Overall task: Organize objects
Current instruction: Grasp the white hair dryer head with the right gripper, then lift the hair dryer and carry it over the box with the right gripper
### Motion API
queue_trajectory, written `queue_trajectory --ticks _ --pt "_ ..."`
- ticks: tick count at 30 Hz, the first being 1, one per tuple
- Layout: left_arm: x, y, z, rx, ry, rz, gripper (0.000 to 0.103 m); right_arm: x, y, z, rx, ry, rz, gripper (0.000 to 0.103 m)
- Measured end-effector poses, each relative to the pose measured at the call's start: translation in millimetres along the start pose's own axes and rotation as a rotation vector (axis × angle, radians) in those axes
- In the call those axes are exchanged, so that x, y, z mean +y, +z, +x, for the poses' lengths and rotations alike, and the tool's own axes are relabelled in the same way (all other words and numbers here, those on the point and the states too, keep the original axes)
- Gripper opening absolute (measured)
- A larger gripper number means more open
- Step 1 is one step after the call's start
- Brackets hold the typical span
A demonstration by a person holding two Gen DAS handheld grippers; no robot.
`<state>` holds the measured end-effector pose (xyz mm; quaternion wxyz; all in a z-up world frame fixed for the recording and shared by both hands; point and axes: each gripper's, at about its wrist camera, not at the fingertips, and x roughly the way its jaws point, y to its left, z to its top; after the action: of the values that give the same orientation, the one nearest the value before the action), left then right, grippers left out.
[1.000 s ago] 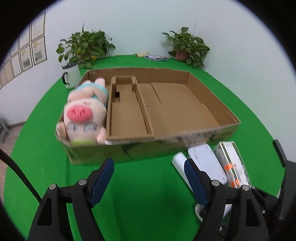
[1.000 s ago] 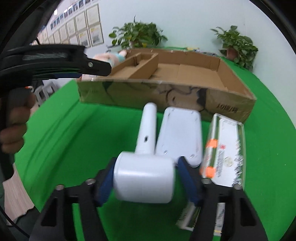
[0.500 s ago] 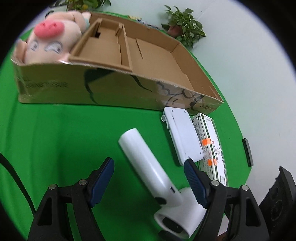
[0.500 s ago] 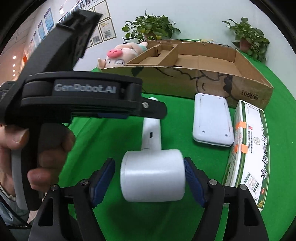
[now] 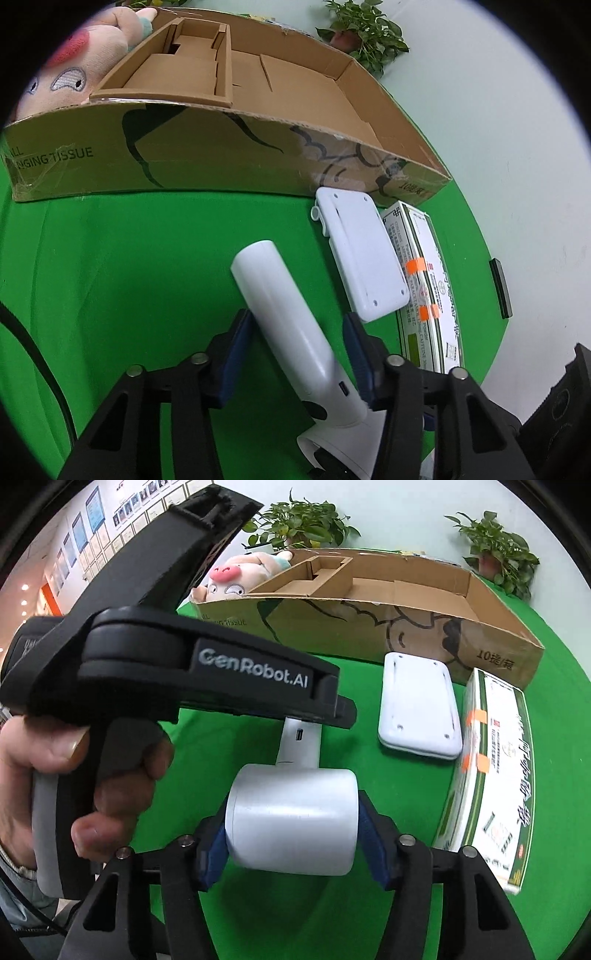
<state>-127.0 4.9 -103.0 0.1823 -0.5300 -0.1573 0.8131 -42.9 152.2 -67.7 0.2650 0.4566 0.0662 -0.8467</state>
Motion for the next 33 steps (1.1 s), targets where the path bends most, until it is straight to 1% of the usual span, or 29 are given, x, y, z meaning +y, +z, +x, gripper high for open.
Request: queue_trajectory --ticks 5,11,14,18,21,26,33 --pt "-6.1 -5.4 0.4 0.016 0.005 0.002 0.040 6.1 -9.6 -6.4 0.000 -0.030 0.012 0.059" --pt "-14.4 -8.3 -8.5 0.001 0.009 0.008 0.037 12.4 -18.9 -14.9 -0.008 -0.049 0.017 0.058" --pt "-24.0 -8.9 -20.6 -0.028 0.011 0.027 0.034 13.0 -19.1 -17.6 -0.009 -0.050 0.028 0.058" --pt "-42.3 -3.5 -46.3 -0.094 0.016 0.084 0.033 15.8 -16.2 -28.9 -0.046 -0.065 0.029 0.057" --pt "-50.0 5.3 -64.5 -0.139 0.021 0.117 0.032 17.0 -9.6 -42.5 -0.094 -0.073 0.037 0.056" --pt "-66.3 25.0 -88.6 -0.206 0.027 0.165 0.032 18.2 13.0 -60.8 -0.163 -0.102 0.027 0.056" --pt "-80.4 52.2 -110.0 -0.255 0.019 0.211 0.032 20.6 45.8 -76.5 -0.222 -0.132 0.027 0.056"
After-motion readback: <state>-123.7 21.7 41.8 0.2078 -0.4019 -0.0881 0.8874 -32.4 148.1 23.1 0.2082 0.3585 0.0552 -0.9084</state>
